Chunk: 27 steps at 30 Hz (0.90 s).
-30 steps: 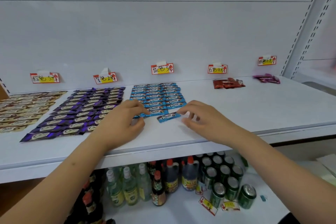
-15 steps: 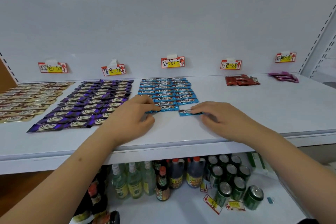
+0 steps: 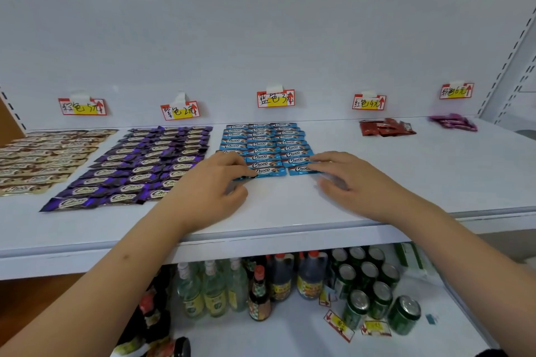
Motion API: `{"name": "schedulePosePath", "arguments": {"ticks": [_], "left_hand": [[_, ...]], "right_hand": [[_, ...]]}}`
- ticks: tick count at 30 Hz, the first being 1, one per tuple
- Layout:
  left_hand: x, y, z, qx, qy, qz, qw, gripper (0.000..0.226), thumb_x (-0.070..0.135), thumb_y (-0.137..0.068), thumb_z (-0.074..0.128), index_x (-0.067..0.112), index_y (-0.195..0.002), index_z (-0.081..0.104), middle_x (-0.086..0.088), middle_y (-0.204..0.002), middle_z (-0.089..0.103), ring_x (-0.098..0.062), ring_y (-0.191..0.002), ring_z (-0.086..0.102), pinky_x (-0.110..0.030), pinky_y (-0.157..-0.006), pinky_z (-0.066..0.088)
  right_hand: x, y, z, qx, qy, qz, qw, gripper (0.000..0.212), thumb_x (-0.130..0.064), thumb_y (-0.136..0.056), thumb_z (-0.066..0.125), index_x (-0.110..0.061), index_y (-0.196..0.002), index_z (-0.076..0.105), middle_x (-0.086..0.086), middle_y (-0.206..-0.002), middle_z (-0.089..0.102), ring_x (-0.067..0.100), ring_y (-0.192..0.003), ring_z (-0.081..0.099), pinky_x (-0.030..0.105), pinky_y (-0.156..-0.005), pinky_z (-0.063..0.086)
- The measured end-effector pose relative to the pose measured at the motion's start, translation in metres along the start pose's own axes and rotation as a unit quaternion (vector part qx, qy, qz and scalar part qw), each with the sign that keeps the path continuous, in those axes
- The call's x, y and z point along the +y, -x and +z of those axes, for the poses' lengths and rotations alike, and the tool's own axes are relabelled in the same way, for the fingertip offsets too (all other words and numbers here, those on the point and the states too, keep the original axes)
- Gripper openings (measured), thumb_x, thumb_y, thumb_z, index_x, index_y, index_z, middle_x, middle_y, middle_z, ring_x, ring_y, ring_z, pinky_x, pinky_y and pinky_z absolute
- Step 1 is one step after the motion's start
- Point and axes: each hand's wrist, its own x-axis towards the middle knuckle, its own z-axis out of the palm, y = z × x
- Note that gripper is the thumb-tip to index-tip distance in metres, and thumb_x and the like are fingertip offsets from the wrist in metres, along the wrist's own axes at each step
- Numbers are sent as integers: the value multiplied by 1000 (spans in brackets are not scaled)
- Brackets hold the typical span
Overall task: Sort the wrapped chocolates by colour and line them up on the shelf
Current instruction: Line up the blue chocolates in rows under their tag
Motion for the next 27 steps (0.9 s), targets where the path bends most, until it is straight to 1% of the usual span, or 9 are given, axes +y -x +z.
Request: {"name": "schedulePosePath", "arguments": {"ticks": [3,5,8,12,16,19,22,24,27], "left_hand": [[1,0,0,1,-5,15,1000,58,41,-83,31,25,-128,63,11,-117,55,-10,-111,48,-33,-99,43],[1,0,-1,-2,-12,22,1000,61,43,-82,30,23,-128,64,9,-119,56,-11,-113,48,-34,-102,42],[1,0,-1,0,-15,29,999,61,43,-83,30,22,-127,65,9,-119,57,-11,-113,47,-32,-102,41],[2,1,-1,-1,-16,25,1000,61,44,-83,29,23,-128,64,9,-120,56,-10,-114,46,-30,-102,40],[3,1,-3,-6,-14,21,1000,60,44,-83,30,24,-128,64,9,-119,55,-11,-113,47,-30,-100,41],[2,1,-2,44,-13,1,999,51,37,-83,35,21,-120,67,8,-114,58,-13,-106,52,-33,-92,46],[1,2,-2,111,-21,-45,993,34,20,-87,46,15,-110,71,4,-108,63,-17,-100,56,-34,-80,50],[2,2,-1,117,-28,-66,991,27,12,-90,51,15,-108,72,5,-108,63,-17,-101,57,-33,-75,51],[1,2,0,99,-24,-64,993,27,10,-90,51,16,-106,72,7,-107,63,-15,-100,56,-34,-75,51]], "right_hand": [[-6,3,-3,3,1,-9,1000,59,-51,-91,33,-21,-136,55,-13,-130,49,4,-118,47,25,-104,40],[-7,4,-3,-7,2,-13,1000,51,-46,-94,37,-22,-135,57,-13,-129,50,3,-116,47,27,-101,42],[-7,3,-3,-22,17,-15,1000,43,-38,-100,45,-21,-138,54,-11,-135,48,3,-120,43,26,-103,39],[-7,3,-3,-40,50,-14,998,52,-49,-100,37,-23,-143,49,-13,-143,42,4,-127,38,24,-106,35],[-8,4,-3,-38,41,-18,998,62,-58,-94,30,-25,-143,48,-13,-144,43,3,-128,38,27,-108,36],[-7,4,-2,-19,25,-33,999,65,-61,-93,28,-25,-144,47,-14,-144,42,2,-130,39,27,-110,36],[-6,2,-2,-14,19,-35,999,65,-62,-93,27,-26,-144,46,-14,-145,41,1,-131,39,29,-111,35],[-10,-2,0,-20,5,-38,999,62,-63,-95,29,-27,-144,46,-15,-146,41,1,-132,37,29,-113,33],[-24,-10,7,-36,-5,-58,998,53,-54,-100,35,-27,-144,45,-13,-147,40,1,-134,34,25,-114,29]]}}
